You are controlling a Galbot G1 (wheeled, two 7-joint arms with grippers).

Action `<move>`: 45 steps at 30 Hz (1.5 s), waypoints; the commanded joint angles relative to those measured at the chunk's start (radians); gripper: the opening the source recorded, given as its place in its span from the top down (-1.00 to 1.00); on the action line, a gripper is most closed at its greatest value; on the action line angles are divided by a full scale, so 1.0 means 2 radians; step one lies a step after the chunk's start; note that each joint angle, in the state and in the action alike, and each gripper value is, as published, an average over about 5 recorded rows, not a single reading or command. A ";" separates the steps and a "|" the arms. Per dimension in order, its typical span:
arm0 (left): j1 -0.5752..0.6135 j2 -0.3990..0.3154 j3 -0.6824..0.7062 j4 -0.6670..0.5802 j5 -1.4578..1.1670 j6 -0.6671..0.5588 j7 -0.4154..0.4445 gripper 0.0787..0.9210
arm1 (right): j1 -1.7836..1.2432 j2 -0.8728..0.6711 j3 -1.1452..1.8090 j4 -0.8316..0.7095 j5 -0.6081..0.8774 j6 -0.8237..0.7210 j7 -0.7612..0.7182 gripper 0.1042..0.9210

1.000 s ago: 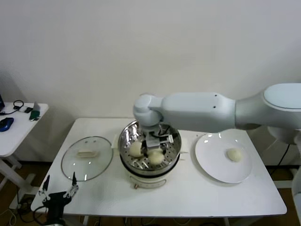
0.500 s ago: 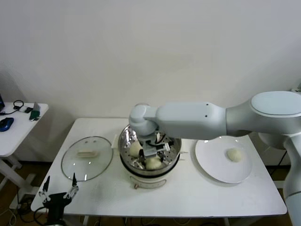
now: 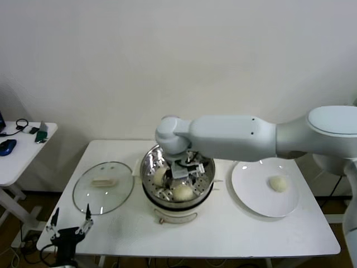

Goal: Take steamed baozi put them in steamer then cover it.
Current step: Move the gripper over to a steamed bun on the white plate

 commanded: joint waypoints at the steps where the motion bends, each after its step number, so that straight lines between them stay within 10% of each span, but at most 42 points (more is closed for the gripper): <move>1: -0.002 0.002 0.002 -0.003 0.001 0.001 0.000 -0.77 | 0.035 -0.083 0.047 -0.027 0.028 -0.029 -0.003 -0.76; 13: -0.005 0.009 0.006 -0.005 0.002 0.003 0.000 -0.77 | 0.017 -0.273 -0.008 -0.122 0.209 -0.221 0.111 -0.76; 25: -0.002 0.007 0.007 -0.003 0.005 0.004 0.000 -0.77 | -0.121 -0.351 0.065 -0.214 0.118 -0.239 0.105 -0.76; 45: 0.004 -0.002 0.000 0.003 0.012 0.006 -0.002 -0.77 | -0.285 -0.266 0.233 -0.364 -0.025 -0.206 0.097 -0.76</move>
